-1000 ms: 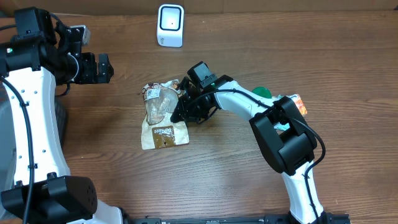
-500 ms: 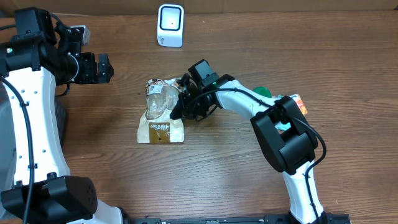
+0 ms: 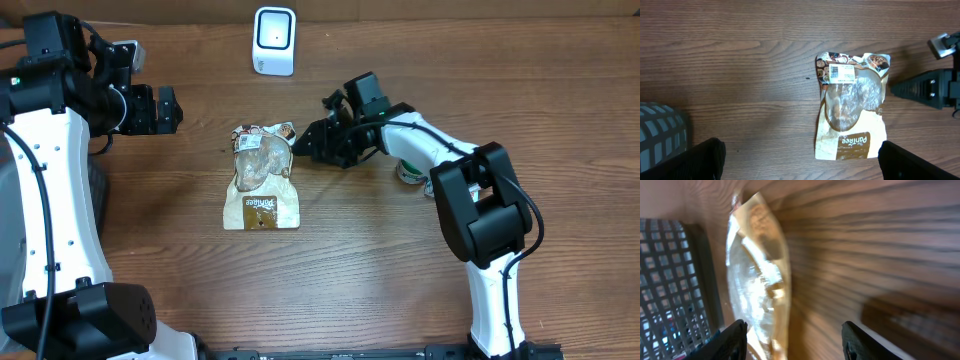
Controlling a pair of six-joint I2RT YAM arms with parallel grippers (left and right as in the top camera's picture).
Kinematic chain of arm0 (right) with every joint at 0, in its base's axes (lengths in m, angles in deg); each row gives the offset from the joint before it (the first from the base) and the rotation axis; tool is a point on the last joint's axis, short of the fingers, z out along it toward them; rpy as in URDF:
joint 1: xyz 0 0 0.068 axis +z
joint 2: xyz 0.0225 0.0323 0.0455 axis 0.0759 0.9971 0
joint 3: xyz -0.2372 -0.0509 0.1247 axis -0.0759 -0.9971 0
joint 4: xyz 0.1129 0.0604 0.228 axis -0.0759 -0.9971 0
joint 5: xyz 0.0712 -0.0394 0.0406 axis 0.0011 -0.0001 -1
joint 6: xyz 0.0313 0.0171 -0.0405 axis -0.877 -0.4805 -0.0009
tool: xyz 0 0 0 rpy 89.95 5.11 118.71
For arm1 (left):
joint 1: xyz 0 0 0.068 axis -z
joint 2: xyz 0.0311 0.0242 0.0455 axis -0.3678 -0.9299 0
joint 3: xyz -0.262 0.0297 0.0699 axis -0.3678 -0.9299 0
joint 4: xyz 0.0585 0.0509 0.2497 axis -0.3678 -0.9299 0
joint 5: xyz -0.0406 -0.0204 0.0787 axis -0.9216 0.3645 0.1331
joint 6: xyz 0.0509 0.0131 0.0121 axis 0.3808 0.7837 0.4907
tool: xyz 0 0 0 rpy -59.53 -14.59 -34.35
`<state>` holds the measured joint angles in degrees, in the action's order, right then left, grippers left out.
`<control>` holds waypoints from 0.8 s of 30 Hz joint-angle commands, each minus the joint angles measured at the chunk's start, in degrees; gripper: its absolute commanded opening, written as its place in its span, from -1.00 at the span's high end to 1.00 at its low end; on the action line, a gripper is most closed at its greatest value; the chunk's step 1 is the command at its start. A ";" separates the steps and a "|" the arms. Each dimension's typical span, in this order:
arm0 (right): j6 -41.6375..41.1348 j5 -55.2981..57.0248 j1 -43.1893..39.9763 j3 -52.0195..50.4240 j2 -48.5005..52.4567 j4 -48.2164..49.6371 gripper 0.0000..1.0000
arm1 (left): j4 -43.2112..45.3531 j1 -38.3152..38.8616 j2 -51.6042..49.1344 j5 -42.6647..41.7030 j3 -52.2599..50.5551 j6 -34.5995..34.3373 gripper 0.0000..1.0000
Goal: Scan the item barcode
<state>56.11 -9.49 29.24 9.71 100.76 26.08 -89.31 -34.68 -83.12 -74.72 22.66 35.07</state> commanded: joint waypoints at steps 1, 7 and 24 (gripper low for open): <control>-4.00 1.05 4.13 -0.35 1.03 3.13 -0.16 | 0.09 0.37 0.66 -0.44 0.90 1.27 -0.99; -10.73 1.33 8.26 -0.33 6.32 9.09 -0.07 | 0.11 0.37 0.66 -0.44 0.90 1.25 -0.99; -4.17 -7.61 3.87 1.53 3.58 8.11 0.92 | 0.11 0.37 0.66 -0.44 0.90 1.27 -0.99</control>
<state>46.77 -13.17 35.34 9.81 105.63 35.13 -89.29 -34.68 -83.12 -74.72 22.66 35.07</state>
